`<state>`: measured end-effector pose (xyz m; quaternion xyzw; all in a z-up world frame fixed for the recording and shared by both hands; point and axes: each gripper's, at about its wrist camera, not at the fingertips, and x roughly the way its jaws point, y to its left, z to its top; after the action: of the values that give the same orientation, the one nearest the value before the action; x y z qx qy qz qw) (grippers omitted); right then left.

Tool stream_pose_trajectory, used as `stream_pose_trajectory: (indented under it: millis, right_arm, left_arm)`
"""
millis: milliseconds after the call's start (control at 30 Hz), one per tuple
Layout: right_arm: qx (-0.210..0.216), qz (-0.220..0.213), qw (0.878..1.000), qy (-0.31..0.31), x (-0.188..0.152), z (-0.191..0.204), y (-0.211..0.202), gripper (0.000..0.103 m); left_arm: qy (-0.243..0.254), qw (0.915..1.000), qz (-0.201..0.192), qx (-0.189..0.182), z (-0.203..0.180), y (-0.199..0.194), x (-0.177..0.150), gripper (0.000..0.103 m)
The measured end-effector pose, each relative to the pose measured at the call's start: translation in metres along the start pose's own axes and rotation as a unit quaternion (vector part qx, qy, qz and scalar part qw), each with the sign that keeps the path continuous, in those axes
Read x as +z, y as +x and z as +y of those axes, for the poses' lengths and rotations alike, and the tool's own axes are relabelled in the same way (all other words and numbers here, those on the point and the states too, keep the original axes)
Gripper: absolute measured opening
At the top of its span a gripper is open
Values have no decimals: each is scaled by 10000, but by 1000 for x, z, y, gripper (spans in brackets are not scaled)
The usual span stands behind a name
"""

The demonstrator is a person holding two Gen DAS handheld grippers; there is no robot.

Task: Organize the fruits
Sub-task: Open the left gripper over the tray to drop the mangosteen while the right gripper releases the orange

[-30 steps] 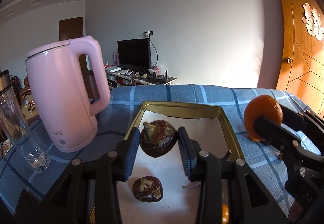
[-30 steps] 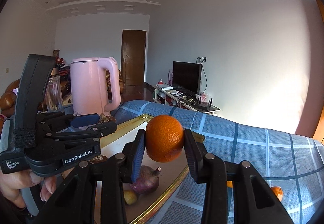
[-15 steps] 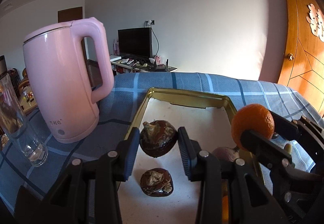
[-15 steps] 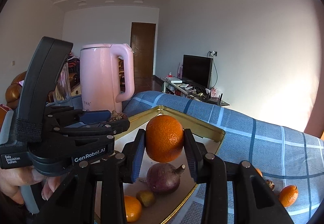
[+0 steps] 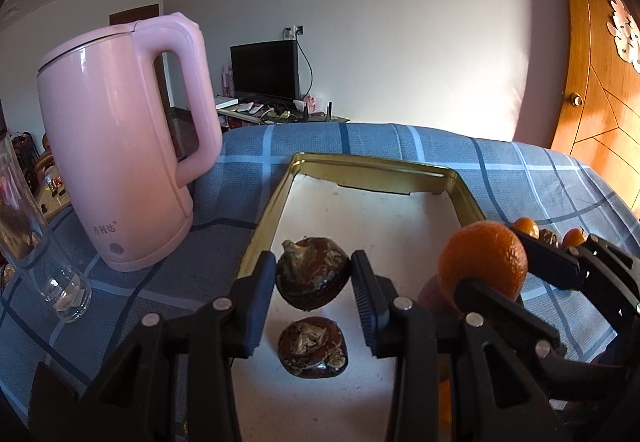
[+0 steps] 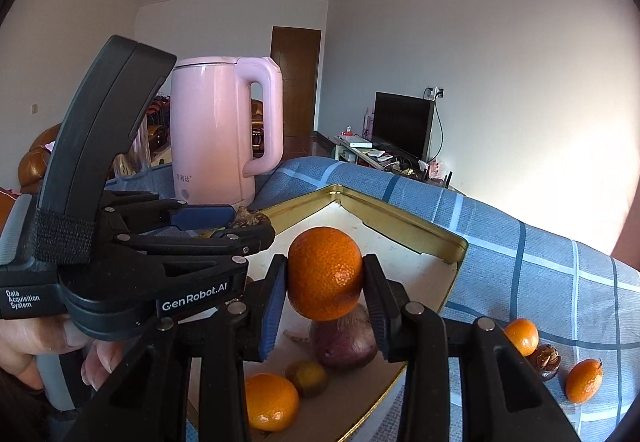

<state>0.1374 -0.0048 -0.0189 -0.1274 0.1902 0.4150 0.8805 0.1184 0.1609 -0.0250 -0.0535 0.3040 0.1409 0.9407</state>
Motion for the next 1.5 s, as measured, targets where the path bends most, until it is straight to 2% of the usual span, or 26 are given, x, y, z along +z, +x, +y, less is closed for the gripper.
stream_pose_trajectory:
  millis: [767,1133,1300,1400,1500]
  right_arm:
    - [119,342,9993,21,-8,0,12,40]
    - [228,321,9992,-46,-8,1,10,41]
    - [333,224,9992,-43,-9,1,6,41]
    - [368,152,9992,27,-10,-1,3,44]
    - [391,91,9991,106,-10,-4,1,47]
  left_arm:
    - [161,9991,378,96,-2,14,-7,40]
    - [131,9993,302,187,0,11,-7,42]
    - [110,9994,224,230,2,6,-6,50]
    - [43,9995,101,309,5,1,-5,60]
    - [-48,9992,-113,380,8,-7,-4,75]
